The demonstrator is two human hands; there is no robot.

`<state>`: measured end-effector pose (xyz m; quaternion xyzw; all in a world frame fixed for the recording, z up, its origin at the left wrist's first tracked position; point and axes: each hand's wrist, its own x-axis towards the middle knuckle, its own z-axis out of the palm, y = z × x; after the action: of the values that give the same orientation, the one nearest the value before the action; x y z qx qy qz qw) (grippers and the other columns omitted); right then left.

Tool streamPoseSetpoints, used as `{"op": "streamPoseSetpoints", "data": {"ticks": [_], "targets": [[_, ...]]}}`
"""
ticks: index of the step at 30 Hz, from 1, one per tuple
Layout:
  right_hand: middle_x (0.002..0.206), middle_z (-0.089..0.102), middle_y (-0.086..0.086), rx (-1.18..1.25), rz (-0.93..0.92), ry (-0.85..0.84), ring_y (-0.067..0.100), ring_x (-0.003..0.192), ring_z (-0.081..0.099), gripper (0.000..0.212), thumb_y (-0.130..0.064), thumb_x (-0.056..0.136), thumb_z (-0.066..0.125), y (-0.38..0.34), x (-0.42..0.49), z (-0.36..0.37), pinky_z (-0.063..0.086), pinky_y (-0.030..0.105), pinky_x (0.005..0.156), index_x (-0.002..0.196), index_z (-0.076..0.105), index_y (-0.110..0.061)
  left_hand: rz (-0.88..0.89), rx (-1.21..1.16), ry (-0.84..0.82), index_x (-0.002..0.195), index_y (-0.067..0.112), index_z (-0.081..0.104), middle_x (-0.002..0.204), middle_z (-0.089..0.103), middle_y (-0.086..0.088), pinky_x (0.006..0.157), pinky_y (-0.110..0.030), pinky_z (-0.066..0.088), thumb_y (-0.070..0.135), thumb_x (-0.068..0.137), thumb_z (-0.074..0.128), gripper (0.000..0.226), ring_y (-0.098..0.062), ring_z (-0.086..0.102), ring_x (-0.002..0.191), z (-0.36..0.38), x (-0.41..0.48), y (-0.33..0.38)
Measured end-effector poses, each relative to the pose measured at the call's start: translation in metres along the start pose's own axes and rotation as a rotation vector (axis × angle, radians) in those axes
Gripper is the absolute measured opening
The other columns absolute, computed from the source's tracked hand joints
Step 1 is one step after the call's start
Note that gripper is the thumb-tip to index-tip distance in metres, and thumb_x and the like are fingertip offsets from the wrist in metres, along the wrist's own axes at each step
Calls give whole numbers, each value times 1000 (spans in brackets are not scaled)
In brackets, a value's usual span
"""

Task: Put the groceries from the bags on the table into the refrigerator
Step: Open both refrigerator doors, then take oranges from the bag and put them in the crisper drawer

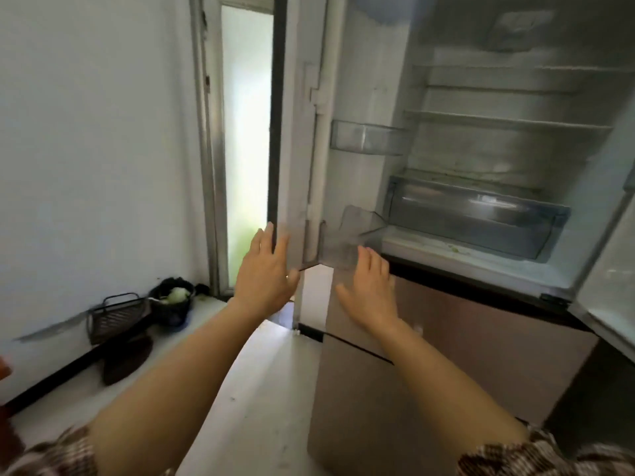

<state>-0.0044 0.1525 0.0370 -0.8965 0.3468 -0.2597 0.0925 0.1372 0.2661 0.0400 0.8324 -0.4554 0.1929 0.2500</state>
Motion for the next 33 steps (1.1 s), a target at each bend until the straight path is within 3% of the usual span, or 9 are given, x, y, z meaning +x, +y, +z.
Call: {"op": "streamPoseSetpoints", "data": {"ticks": [3,6,10,19,25,29,33], "targets": [[151,28,9,33,-169,-33,27,137,23,68,-28,88,55,-66,4,39,24,41,110,145,25,-10,-159,13,-29,145,10,28,153,22,-20,113,-42,22,27,90,49,61,-34,18,141,-17,-25,-65],[147,31,8,61,-302,-114,27,133,26,65,-28,86,55,-137,4,86,28,41,108,143,28,-10,-321,8,-33,138,9,35,145,32,-17,106,-44,31,27,90,50,54,-32,24,135,-37,-53,-141],[144,31,10,26,-450,-230,29,132,27,60,-32,88,55,-236,1,155,28,41,105,139,32,-10,-477,85,-67,142,10,31,149,28,-14,109,-40,27,31,93,48,56,-30,21,138,-66,-92,-253],[144,34,7,97,-584,-486,28,134,25,59,-35,88,53,-462,-42,314,26,42,108,139,35,-13,-772,208,-165,144,13,31,149,31,-11,111,-39,26,35,92,45,58,-28,24,138,-138,-188,-480],[139,38,6,134,-669,-603,27,129,29,51,-34,88,47,-569,-52,384,26,42,106,134,39,-13,-873,216,-156,145,15,29,151,30,-11,111,-41,27,34,92,45,59,-28,26,139,-164,-231,-588],[138,38,7,131,-743,-645,28,129,29,48,-31,87,48,-629,-50,419,25,44,106,131,40,-13,-934,231,-60,137,16,39,142,41,-7,107,-38,34,32,93,44,48,-23,32,134,-173,-247,-653],[139,40,5,154,-858,-637,26,131,29,47,-36,92,46,-687,-40,461,25,43,106,133,40,-16,-886,286,-69,139,11,39,148,35,-7,115,-37,22,30,94,41,48,-23,19,142,-176,-253,-722]]}}
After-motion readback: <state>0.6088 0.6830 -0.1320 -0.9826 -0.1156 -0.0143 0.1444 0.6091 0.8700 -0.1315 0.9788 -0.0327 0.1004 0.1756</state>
